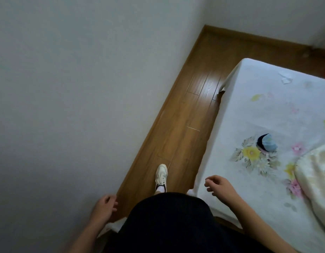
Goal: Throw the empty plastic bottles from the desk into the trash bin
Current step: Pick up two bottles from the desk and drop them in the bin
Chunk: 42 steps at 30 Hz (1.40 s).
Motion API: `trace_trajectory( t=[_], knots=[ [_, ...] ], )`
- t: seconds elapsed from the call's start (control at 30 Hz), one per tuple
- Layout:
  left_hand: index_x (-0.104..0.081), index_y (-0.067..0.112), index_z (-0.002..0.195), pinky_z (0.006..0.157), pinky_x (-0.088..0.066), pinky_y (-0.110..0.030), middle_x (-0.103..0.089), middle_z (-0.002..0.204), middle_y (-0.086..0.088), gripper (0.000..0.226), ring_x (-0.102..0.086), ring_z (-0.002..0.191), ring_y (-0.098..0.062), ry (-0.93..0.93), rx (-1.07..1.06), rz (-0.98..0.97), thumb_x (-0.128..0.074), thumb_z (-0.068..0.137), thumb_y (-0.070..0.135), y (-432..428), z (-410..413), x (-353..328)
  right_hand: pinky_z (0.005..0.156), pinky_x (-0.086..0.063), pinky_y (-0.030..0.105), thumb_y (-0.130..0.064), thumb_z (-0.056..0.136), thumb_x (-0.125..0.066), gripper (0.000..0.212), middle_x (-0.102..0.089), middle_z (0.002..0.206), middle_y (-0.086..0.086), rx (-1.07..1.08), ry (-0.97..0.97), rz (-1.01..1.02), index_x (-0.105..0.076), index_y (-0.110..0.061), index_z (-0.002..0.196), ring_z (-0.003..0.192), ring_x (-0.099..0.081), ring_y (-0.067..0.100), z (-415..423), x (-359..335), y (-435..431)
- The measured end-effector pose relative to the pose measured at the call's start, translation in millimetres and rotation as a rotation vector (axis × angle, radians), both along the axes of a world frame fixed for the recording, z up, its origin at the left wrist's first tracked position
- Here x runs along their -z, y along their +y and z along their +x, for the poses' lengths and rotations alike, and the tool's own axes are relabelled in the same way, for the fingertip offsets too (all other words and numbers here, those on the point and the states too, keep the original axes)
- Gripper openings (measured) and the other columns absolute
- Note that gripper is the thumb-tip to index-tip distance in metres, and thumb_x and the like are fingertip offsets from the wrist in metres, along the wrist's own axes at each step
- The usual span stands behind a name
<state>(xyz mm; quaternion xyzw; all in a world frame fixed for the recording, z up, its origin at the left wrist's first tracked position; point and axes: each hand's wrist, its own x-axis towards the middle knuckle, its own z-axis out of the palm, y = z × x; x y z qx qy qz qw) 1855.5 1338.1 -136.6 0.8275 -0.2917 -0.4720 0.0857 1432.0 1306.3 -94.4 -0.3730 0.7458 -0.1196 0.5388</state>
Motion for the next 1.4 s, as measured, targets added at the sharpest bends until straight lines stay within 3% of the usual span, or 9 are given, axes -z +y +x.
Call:
trace_trajectory(
  t=[0.2,0.47,0.63,0.8,1.0,1.27,1.4],
  knots=[
    [-0.066,0.007,0.088,0.058,-0.043,-0.030,-0.072,0.086,-0.016,0.022,-0.064,0.064,-0.027,0.062,0.097,-0.037,-0.053,0.099,0.021,-162,-12,5,0.069,-0.052,0.034,-0.021,0.094,-0.056,0.016,-0.073,0.093,0.008,0.241,0.039,0.069,-0.068,-0.011,0.099,0.082,-0.068,0.021,-15,4,-73],
    [-0.065,0.021,0.087,0.074,-0.052,-0.037,-0.072,0.086,-0.001,0.020,-0.070,0.078,-0.023,0.124,0.532,-0.167,-0.051,0.101,0.027,-358,-110,-43,0.069,-0.050,0.034,-0.017,0.094,-0.056,0.015,-0.073,0.096,0.012,0.543,0.015,0.110,-0.068,-0.008,0.096,0.081,-0.066,0.023,-45,6,-133],
    [-0.064,0.023,0.089,0.070,-0.051,-0.035,-0.071,0.088,-0.001,0.018,-0.070,0.079,-0.022,0.125,0.578,-0.168,-0.051,0.101,0.028,-450,-150,-40,0.068,-0.049,0.034,-0.017,0.095,-0.057,0.017,-0.072,0.096,0.015,0.653,-0.003,0.167,-0.068,-0.004,0.099,0.078,-0.063,0.024,-85,27,-190],
    [-0.065,0.017,0.091,0.065,-0.050,-0.033,-0.072,0.088,-0.004,0.021,-0.070,0.075,-0.023,0.036,0.469,-0.116,-0.051,0.100,0.029,-525,-164,-27,0.068,-0.051,0.034,-0.017,0.095,-0.057,0.017,-0.073,0.096,0.015,0.533,0.016,0.162,-0.067,-0.005,0.100,0.075,-0.064,0.022,-136,32,-301],
    [-0.065,0.007,0.087,0.057,-0.043,-0.030,-0.072,0.084,-0.017,0.024,-0.061,0.058,-0.024,0.035,0.304,-0.070,-0.053,0.100,0.023,-598,-190,-16,0.087,-0.057,0.040,-0.034,0.093,-0.057,0.026,-0.072,0.099,0.002,0.198,0.049,0.041,-0.067,-0.016,0.109,0.091,-0.068,0.018,-186,13,-472],
    [-0.065,0.005,0.090,0.054,-0.041,-0.027,-0.071,0.083,-0.018,0.021,-0.061,0.060,-0.027,0.032,0.283,-0.001,-0.054,0.100,0.020,-715,-248,-7,0.081,-0.055,0.029,-0.036,0.093,-0.057,0.020,-0.068,0.101,-0.007,0.203,0.035,-0.124,-0.065,-0.025,0.108,0.096,-0.066,0.012,-241,-8,-641],
    [-0.065,0.003,0.094,0.057,-0.043,-0.029,-0.071,0.087,-0.020,0.023,-0.061,0.064,-0.028,0.045,0.293,0.019,-0.053,0.100,0.022,-806,-291,4,0.085,-0.057,0.036,-0.035,0.093,-0.057,0.019,-0.069,0.100,-0.004,0.286,0.051,-0.072,-0.065,-0.024,0.106,0.094,-0.066,0.014,-279,4,-694]
  ],
)
